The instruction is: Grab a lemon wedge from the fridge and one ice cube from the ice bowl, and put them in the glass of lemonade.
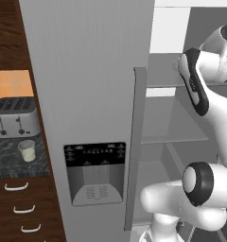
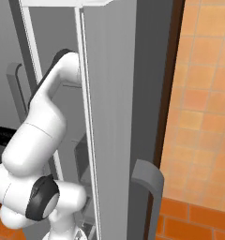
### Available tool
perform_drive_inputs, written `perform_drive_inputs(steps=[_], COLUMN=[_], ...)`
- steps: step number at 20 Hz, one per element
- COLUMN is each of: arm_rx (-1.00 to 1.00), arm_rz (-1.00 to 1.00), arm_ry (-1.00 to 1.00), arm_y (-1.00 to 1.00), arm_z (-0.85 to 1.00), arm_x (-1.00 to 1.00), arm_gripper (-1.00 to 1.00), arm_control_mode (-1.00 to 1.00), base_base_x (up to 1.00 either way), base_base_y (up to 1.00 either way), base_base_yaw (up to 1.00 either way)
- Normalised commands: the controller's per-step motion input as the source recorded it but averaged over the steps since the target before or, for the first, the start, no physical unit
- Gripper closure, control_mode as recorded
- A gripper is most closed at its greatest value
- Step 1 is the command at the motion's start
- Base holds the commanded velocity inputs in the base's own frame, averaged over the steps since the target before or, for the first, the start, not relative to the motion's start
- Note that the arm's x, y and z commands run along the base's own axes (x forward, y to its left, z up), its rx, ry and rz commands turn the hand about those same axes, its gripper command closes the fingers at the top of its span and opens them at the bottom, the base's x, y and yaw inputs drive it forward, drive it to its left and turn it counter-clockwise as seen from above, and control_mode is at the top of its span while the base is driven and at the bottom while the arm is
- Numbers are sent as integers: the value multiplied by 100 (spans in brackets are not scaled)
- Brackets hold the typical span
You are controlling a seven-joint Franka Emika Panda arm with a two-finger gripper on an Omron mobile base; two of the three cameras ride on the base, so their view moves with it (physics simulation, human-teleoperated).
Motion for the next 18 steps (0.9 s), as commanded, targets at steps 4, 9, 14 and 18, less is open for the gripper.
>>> perform_drive_inputs(steps=[4,9,14,18], arm_rx=[-3,0,0,0], arm_rz=[1,1,1,0], arm_ry=[3,-3,-6,-2], arm_y=[0,0,-1,-26], arm_z=[-6,-26,-14,7], arm_x=[50,35,41,29], arm_gripper=[-100,-100,-100,-100], arm_control_mode=[-100,-100,-100,-100], base_base_x=[0,0,0,0], base_base_y=[0,0,0,0], base_base_yaw=[0,0,0,0])
